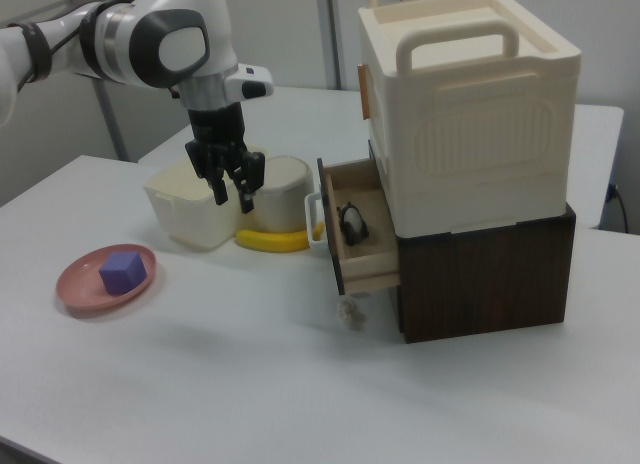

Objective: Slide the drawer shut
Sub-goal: 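Move the gripper down toward the front of the open brown drawer, then push the drawer front with the gripper into the cabinet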

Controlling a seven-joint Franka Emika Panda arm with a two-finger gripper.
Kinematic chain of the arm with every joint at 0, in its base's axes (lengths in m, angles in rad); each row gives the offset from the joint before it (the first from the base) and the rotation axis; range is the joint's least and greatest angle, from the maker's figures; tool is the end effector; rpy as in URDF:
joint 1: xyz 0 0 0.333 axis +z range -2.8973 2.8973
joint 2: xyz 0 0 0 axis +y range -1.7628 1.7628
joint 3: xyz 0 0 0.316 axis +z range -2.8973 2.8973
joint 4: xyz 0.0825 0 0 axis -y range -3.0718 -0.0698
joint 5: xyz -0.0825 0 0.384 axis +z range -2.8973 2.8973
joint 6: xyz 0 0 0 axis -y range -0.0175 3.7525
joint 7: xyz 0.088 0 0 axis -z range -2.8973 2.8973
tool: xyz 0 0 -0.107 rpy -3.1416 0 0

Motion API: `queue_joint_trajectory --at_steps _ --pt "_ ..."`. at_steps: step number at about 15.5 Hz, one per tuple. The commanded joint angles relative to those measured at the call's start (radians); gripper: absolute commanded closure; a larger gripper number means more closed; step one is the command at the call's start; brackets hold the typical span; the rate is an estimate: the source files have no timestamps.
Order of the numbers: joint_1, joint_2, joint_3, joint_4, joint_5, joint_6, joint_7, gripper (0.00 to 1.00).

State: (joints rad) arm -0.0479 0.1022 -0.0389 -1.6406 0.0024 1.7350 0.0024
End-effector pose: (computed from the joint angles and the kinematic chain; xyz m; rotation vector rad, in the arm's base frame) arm 0.5918 -0.0503 0.5469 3.1371 -0.1403 -0.0122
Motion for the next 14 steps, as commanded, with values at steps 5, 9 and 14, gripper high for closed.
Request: queue_joint_trajectory --at_steps 5,9,14 --pt "0.013 0.065 -0.012 -0.068 0.073 0.142 0.437 0.95" --pt "0.013 0.186 -0.012 -0.055 -0.002 0.32 0.651 0.95" --pt "-0.003 0.281 -0.021 0.014 -0.065 0.437 0.694 0.95"
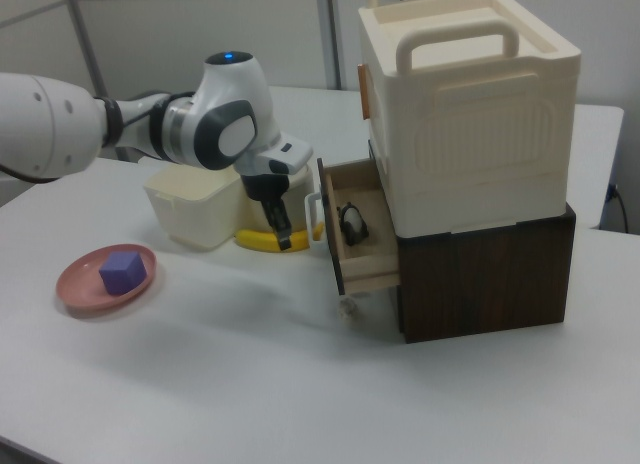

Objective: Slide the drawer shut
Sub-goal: 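Push the drawer front with the gripper into the cabinet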

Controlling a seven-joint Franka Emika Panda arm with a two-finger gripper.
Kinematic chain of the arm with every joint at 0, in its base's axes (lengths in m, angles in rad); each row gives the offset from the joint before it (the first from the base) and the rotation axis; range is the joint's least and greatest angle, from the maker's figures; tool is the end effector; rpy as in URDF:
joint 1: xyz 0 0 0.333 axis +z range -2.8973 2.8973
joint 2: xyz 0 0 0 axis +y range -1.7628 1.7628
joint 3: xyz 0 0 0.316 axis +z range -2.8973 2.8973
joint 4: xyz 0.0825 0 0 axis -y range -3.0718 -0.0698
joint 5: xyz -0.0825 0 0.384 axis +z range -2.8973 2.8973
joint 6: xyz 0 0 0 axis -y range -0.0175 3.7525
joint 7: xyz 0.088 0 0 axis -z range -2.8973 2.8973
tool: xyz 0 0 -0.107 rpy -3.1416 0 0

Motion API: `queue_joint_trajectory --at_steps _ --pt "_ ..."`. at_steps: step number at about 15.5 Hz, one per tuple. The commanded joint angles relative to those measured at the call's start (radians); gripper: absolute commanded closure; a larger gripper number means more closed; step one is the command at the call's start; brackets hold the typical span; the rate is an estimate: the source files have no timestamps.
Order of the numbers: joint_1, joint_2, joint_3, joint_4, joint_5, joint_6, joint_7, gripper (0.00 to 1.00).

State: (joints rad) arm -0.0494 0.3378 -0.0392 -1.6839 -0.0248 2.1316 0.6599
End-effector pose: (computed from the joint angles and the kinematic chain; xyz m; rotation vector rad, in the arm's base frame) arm 0.6609 -0.0573 0.4142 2.9258 -1.1239 0.1810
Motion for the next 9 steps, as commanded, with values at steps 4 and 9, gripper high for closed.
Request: queue_joint_trajectory --at_steps 4,9 --pt "-0.015 0.098 -0.093 0.121 -0.047 0.157 0.041 0.94" --pt "-0.017 0.095 -0.108 0.127 -0.101 0.177 0.035 0.93"
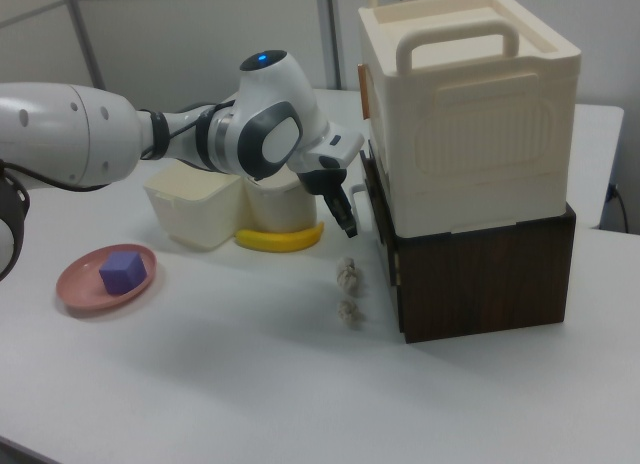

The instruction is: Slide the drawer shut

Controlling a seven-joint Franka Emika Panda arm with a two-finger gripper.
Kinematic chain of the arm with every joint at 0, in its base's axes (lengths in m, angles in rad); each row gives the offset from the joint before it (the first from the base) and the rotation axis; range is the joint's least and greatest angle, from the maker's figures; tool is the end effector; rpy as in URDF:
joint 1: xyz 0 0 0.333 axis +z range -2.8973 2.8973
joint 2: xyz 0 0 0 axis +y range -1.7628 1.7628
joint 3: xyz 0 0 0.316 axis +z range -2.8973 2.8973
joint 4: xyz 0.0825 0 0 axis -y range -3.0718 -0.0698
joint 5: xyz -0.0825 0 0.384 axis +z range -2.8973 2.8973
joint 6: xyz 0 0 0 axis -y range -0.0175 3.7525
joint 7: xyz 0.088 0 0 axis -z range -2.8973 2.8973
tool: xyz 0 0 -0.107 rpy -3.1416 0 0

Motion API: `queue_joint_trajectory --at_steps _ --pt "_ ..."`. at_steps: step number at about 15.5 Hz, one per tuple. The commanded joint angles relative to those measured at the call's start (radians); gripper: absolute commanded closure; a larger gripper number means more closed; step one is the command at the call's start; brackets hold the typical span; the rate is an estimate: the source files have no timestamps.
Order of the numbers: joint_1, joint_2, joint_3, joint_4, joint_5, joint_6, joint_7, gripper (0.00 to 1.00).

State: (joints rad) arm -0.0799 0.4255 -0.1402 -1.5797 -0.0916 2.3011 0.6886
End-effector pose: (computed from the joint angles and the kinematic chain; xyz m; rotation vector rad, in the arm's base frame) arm 0.6893 -0.1418 0.4259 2.7804 -1.2362 0.4932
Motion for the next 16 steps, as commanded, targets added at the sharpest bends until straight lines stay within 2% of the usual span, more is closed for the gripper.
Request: queue_joint_trajectory --at_steps 1,3,5,6,8,9,12,16 --pt "0.017 -0.002 -0.001 0.021 -0.034 -0.005 0.008 0.93" --pt "0.025 -0.034 0.007 0.012 -0.03 -0.089 -0.017 0.89" --pt "0.032 -0.108 0.039 -0.031 -0.002 -0.188 -0.185 0.81" --pt "0.046 -0.15 0.043 -0.052 0.038 -0.248 -0.272 0.76" --pt "0.075 -0.226 0.044 -0.077 0.104 -0.375 -0.456 0.62" --pt "0.092 -0.269 0.044 -0.077 0.108 -0.469 -0.578 0.42" --pt "0.12 -0.355 0.042 -0.115 0.101 -0.511 -0.717 0.0" --pt "0.121 -0.393 0.036 -0.12 0.098 -0.526 -0.771 0.0"
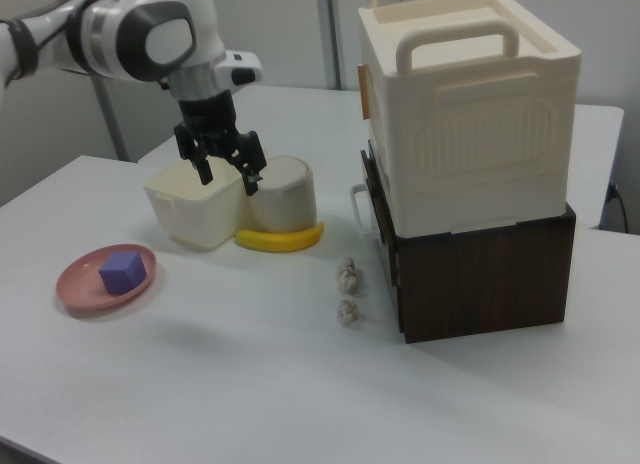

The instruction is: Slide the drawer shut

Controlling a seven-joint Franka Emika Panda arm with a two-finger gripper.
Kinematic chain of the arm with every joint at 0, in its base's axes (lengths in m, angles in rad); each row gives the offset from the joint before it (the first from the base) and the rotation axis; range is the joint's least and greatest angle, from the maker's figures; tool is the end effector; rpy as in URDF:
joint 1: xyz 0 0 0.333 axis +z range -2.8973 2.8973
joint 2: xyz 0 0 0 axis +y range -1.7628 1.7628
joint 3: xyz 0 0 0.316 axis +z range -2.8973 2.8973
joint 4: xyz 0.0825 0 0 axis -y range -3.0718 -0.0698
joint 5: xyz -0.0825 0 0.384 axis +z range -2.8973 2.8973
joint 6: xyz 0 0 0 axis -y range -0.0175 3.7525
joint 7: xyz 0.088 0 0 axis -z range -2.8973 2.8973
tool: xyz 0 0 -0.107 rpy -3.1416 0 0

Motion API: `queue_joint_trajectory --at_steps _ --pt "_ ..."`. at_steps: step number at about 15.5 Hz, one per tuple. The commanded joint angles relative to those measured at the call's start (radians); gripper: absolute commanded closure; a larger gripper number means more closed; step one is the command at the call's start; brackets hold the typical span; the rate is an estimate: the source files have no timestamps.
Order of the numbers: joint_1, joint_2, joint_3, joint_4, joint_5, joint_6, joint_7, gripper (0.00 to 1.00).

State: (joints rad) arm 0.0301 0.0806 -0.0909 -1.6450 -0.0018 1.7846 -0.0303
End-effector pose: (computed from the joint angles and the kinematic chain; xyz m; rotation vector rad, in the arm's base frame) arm 0.5929 -0.0344 0.5622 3.1281 -0.0464 0.0921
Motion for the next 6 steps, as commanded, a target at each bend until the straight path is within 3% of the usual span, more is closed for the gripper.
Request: queue_joint_trajectory --at_steps 1,6 --pt "0.01 -0.045 -0.013 -0.055 0.005 -0.026 -0.056 0.0" --pt "0.002 -0.05 -0.013 -0.049 0.0 -0.059 -0.036 0.0"
